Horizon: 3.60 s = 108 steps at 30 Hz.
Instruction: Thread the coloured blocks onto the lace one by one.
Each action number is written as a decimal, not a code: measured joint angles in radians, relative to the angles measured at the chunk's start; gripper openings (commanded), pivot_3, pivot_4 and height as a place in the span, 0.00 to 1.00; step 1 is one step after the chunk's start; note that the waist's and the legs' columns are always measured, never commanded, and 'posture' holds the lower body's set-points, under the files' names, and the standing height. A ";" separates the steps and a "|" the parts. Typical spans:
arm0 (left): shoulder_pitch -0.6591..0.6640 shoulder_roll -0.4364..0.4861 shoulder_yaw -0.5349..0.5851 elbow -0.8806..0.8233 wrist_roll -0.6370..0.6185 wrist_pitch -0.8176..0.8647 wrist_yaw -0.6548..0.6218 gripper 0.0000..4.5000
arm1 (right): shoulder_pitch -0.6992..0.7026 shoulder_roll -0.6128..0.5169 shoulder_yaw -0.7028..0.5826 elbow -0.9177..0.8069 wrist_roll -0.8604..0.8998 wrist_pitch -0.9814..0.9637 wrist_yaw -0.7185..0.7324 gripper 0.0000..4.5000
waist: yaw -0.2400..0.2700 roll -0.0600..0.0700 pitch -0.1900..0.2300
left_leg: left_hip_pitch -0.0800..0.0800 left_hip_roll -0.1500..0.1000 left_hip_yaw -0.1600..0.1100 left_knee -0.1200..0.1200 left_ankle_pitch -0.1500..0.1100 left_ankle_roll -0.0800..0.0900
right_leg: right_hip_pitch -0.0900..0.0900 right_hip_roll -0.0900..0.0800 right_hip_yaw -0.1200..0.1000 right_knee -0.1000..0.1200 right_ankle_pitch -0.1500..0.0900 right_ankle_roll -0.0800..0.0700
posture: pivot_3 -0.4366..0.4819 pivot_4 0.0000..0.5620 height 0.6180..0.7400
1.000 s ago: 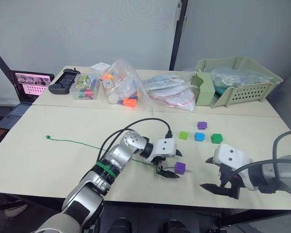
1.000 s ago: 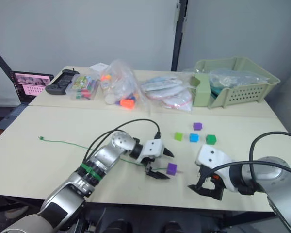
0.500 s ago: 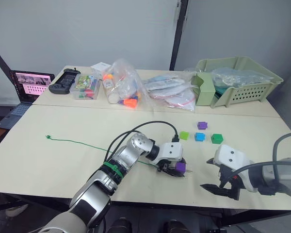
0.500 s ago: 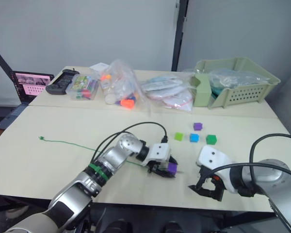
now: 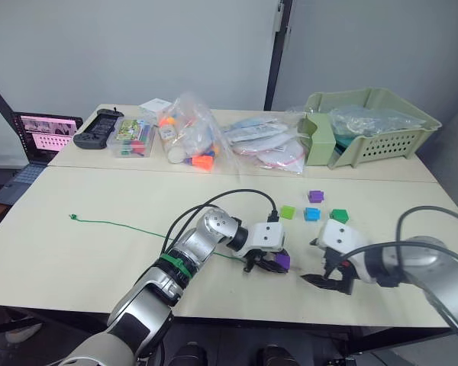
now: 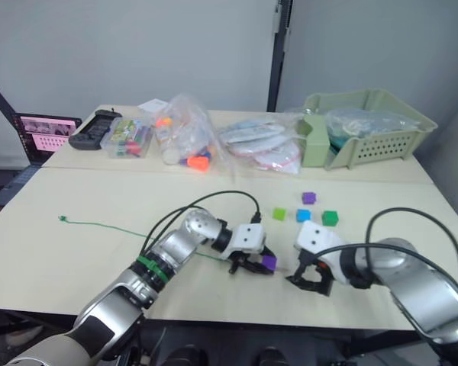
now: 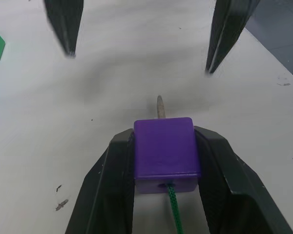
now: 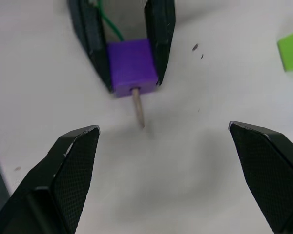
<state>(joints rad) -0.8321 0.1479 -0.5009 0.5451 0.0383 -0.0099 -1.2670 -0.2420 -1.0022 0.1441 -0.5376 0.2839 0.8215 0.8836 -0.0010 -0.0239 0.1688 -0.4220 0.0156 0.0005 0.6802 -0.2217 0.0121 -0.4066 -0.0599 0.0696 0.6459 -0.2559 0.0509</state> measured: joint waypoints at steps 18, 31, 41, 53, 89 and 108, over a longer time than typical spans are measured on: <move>0.000 0.002 0.000 -0.017 0.002 0.035 0.012 0.27 | -0.064 0.095 0.126 0.074 -0.065 0.034 -0.011 0.07 | 0.001 0.000 0.000 | 0.000 0.000 0.000 0.000 0.000 0.000 | 0.000 0.000 0.000 0.000 0.000 0.000 | 0.48 0.27 0.97; 0.032 0.097 0.028 -0.144 -0.002 0.109 0.023 0.27 | -0.072 0.038 0.125 0.145 -0.073 -0.051 0.062 0.00 | -0.002 0.000 0.000 | 0.000 0.000 0.000 0.000 0.000 0.000 | 0.000 0.000 0.000 0.001 0.000 0.000 | 0.48 0.27 0.97; 0.130 0.378 0.138 -0.284 -0.036 0.143 -0.028 0.27 | -0.167 0.038 0.181 0.274 -0.124 -0.157 0.154 0.00 | -0.012 0.000 0.000 | 0.001 0.001 0.000 0.000 0.000 0.000 | 0.000 0.000 -0.001 0.002 0.000 0.000 | 0.48 0.27 0.97; 0.098 0.663 0.312 0.158 -0.072 -0.153 -0.072 0.27 | -0.221 0.081 0.204 0.353 -0.186 -0.231 0.225 0.00 | -0.017 0.000 0.000 | 0.003 0.002 0.002 -0.001 0.000 0.000 | -0.001 0.000 -0.001 0.002 0.000 -0.001 | 0.48 0.27 0.97; -0.193 0.717 0.460 0.593 -0.024 -0.255 -0.218 1.00 | -0.224 0.094 0.196 0.352 -0.204 -0.230 0.264 0.00 | -0.005 -0.004 -0.001 | -0.002 0.001 0.003 0.000 0.000 0.000 | -0.005 -0.001 -0.002 0.004 0.000 0.000 | 0.48 0.27 0.97; 0.107 0.372 0.303 -0.241 -0.181 0.169 -0.240 1.00 | -0.284 0.191 0.243 0.278 -0.211 -0.141 0.236 0.00 | -0.012 -0.005 -0.001 | -0.006 0.000 0.001 0.003 0.000 0.000 | -0.015 -0.001 0.000 0.017 0.001 -0.003 | 0.48 0.27 0.97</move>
<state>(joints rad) -0.7251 0.5198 -0.1975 0.3045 -0.1424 0.1595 -1.5070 -0.5262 -0.8109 0.3870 -0.2598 0.0724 0.6807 1.1192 -0.0127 -0.0293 0.1680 -0.4281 0.0160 0.0018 0.6828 -0.2216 0.0119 -0.4218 -0.0608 0.0698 0.6633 -0.2548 0.0482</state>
